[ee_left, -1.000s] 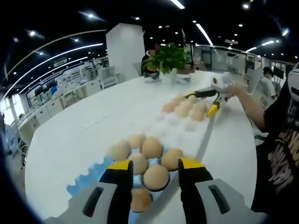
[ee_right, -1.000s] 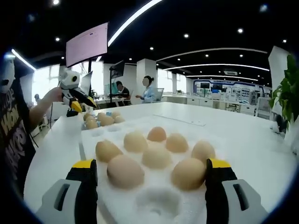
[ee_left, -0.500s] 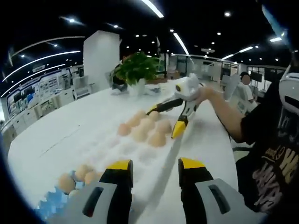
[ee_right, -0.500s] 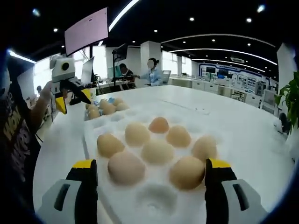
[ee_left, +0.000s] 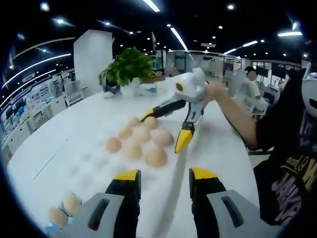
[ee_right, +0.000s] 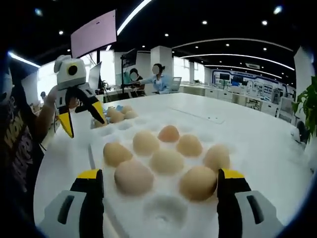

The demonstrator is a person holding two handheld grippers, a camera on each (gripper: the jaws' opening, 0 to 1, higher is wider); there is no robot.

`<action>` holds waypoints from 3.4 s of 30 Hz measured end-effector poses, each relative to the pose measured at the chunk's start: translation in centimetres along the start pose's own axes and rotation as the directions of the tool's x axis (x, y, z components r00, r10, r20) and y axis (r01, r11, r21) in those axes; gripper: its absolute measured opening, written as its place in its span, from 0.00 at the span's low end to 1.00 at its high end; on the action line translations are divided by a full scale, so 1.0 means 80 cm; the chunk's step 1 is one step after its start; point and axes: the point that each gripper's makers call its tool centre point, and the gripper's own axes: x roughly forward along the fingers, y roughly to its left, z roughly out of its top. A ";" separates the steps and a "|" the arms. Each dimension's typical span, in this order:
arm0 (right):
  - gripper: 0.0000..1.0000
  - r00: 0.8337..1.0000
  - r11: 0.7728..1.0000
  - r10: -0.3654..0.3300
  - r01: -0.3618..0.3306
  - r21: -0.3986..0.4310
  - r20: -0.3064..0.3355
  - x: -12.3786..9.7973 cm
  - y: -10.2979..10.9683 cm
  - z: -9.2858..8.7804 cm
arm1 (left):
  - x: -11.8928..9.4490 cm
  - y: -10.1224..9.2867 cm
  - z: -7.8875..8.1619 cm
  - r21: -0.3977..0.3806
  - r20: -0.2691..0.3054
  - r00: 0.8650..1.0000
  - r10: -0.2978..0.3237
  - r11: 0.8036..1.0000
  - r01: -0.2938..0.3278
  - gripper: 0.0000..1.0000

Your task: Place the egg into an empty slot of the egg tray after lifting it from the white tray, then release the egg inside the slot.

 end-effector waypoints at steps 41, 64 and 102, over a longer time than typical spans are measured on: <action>1.00 1.000 1.000 -0.008 0.008 -0.001 0.013 0.005 0.015 0.005 | 0.060 0.016 -0.007 0.010 -0.078 0.997 0.010 1.000 -0.009 0.35; 1.00 1.000 1.000 -0.010 0.010 -0.001 0.022 0.006 0.015 0.004 | 0.072 0.012 -0.002 -0.006 -0.070 0.998 -0.003 1.000 0.003 0.26; 1.00 0.999 1.000 -0.008 0.008 0.001 0.044 0.004 0.005 0.006 | 0.062 0.008 0.006 0.017 -0.065 0.998 0.011 1.000 -0.010 0.25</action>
